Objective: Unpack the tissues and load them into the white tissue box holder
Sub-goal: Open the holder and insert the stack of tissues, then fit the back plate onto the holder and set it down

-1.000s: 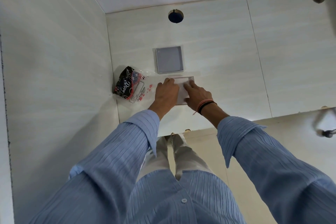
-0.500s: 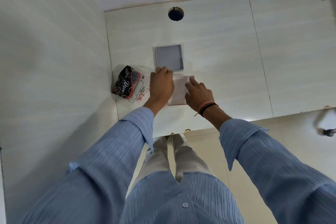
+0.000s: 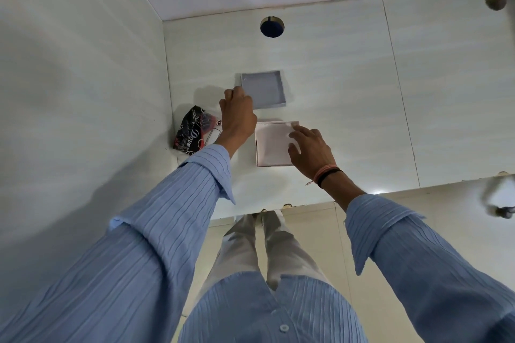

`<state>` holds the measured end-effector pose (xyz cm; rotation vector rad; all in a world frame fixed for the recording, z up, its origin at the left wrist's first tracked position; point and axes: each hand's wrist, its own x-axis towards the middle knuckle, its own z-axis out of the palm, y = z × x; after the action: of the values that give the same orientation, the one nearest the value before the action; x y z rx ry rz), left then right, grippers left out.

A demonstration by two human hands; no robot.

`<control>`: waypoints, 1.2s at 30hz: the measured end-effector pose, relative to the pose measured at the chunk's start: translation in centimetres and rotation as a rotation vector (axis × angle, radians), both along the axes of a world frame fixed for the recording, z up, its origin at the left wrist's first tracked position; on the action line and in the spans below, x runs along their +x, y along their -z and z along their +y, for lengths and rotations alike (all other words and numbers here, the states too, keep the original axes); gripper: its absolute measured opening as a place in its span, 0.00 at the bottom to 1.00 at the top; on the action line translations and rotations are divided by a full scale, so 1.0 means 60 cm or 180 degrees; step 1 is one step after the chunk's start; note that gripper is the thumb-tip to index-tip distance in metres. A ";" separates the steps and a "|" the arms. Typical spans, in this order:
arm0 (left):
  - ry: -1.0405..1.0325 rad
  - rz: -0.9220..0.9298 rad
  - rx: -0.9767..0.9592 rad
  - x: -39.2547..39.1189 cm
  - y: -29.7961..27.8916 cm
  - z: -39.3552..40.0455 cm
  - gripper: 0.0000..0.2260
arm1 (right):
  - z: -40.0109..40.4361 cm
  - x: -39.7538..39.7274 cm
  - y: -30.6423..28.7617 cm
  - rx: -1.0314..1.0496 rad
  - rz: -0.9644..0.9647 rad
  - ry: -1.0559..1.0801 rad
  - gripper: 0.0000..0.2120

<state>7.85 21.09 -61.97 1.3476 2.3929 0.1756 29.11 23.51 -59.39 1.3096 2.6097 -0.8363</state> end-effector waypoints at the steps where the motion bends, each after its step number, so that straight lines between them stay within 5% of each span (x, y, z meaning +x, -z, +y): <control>1: 0.0001 -0.0088 0.0151 -0.002 -0.008 0.001 0.09 | 0.003 0.000 0.001 -0.0041 0.0154 0.0102 0.15; 5: 0.0086 -0.0650 0.0632 -0.012 -0.051 0.011 0.08 | 0.028 -0.004 0.006 -0.0234 0.0969 0.0780 0.19; 11: -0.0697 -0.2223 0.0811 -0.032 -0.115 0.003 0.10 | 0.088 -0.015 -0.022 -0.1486 0.1939 0.2190 0.30; 16: -0.1523 -0.3312 0.1025 -0.011 -0.124 -0.009 0.15 | 0.084 -0.012 -0.037 -0.2024 0.2177 0.2091 0.11; 20: -0.2469 -0.3958 0.1215 0.019 -0.108 -0.024 0.12 | 0.056 -0.013 -0.035 -0.2022 0.2315 0.2490 0.10; 22: -0.2709 -0.4062 0.1155 0.039 -0.097 -0.039 0.05 | 0.042 -0.012 -0.029 -0.1973 0.2293 0.2785 0.10; 31: -0.3160 -0.2981 0.1003 0.098 -0.053 -0.097 0.08 | 0.003 0.004 0.000 -0.1812 0.1793 0.3110 0.02; 36: -0.2980 -0.2760 0.0853 0.101 -0.035 -0.106 0.02 | 0.004 0.017 0.008 -0.1577 0.1246 0.2897 0.09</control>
<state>13.92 14.70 -59.86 0.0231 2.0175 1.0930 30.14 23.77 -59.87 2.3162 1.6804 -1.8507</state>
